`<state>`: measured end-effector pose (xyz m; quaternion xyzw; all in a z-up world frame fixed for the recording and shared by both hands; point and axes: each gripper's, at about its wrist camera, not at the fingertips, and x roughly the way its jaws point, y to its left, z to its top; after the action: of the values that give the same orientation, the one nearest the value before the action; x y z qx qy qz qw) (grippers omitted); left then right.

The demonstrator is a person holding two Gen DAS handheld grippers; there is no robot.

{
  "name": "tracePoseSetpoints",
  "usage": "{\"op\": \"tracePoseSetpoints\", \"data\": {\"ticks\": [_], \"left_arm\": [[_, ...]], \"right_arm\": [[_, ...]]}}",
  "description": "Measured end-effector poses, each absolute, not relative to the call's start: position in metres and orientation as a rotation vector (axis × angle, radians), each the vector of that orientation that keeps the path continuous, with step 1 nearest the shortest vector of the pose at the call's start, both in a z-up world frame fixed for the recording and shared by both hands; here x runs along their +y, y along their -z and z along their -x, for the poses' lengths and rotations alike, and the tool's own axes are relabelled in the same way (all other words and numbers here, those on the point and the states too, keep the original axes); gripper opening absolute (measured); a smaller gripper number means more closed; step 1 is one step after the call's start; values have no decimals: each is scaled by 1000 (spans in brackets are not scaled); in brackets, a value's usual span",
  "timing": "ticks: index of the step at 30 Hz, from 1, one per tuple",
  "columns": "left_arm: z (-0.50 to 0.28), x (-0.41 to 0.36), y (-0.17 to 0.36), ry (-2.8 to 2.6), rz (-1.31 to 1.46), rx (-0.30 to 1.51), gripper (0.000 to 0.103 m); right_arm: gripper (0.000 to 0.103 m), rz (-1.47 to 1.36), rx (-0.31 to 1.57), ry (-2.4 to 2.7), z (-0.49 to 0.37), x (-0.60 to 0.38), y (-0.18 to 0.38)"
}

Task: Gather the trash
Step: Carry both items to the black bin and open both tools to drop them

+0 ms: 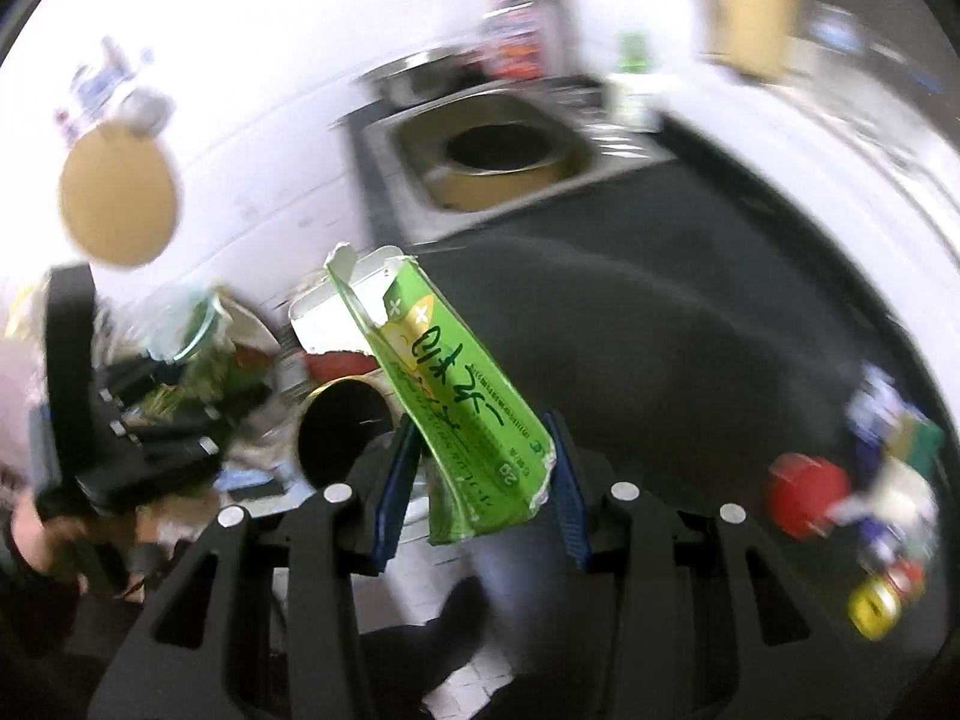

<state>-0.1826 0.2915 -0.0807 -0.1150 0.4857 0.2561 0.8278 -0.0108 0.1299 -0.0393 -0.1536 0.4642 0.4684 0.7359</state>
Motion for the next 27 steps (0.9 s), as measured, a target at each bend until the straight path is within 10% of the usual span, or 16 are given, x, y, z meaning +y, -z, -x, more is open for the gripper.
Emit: {"op": "tracePoseSetpoints", "data": {"ticks": [20, 27], "left_arm": [[287, 456, 337, -734, 711, 1065, 59], [286, 465, 355, -731, 713, 1074, 87]], "right_arm": [[45, 517, 1422, -1086, 98, 416, 268], [84, 532, 1437, -1088, 93, 434, 291]]}}
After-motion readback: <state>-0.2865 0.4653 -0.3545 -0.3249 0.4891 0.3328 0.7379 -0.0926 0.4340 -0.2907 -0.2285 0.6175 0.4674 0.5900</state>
